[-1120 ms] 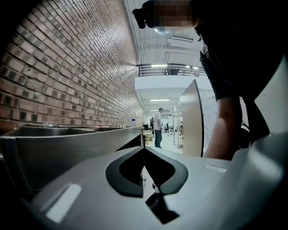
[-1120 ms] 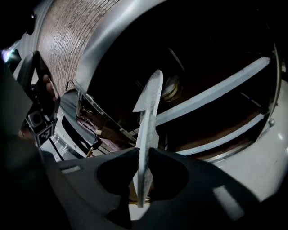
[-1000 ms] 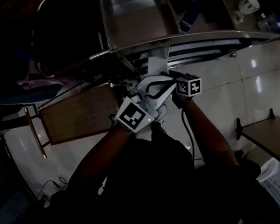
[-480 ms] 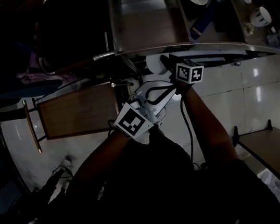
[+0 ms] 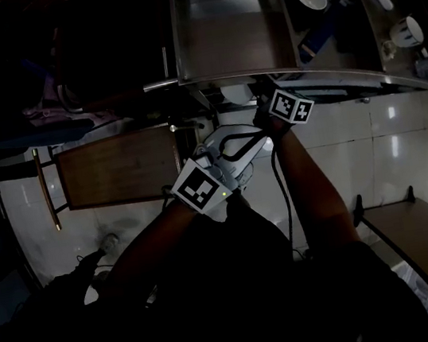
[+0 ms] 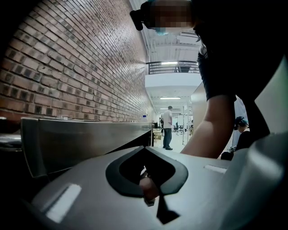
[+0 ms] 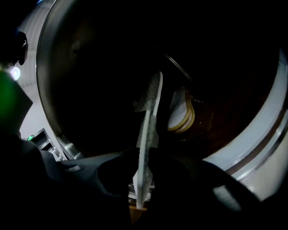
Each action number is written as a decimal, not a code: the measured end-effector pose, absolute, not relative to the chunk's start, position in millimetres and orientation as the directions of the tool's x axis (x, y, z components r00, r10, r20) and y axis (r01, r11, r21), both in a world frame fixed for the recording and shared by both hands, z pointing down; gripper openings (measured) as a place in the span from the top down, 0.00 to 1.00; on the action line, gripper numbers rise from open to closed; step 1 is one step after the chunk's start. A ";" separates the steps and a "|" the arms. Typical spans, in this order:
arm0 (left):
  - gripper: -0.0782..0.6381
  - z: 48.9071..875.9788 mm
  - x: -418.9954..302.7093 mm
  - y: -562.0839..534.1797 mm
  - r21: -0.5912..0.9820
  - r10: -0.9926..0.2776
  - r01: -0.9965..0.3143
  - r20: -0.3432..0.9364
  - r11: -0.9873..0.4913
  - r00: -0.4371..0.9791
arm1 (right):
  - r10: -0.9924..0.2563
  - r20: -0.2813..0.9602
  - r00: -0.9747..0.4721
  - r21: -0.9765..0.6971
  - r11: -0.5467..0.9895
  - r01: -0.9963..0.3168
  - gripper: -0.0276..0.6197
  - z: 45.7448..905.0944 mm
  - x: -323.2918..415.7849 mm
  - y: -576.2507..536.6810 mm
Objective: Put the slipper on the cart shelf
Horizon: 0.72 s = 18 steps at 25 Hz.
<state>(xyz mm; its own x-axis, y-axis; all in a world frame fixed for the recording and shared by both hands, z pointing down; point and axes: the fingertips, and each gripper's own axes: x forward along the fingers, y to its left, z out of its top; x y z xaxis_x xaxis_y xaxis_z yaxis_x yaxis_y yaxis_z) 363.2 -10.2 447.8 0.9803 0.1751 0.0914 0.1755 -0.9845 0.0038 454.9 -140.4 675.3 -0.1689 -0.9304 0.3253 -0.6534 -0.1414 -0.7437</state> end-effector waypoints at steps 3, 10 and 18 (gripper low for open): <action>0.89 449.8 363.1 -10.3 0.012 0.176 0.175 0.093 -0.984 0.980 | -0.939 0.313 -0.146 -0.748 -0.148 -0.647 0.84 672.5 461.2 -144.1; 0.89 451.7 360.8 -11.4 0.015 0.171 0.170 0.095 -0.985 0.981 | -0.922 0.384 -0.039 -0.641 -0.236 -0.730 0.59 680.2 483.9 -141.4; 0.89 449.0 355.9 -16.1 0.028 0.155 0.153 0.090 -0.988 0.984 | -0.912 0.397 0.102 -0.489 -0.304 -0.818 0.51 660.5 510.9 -114.3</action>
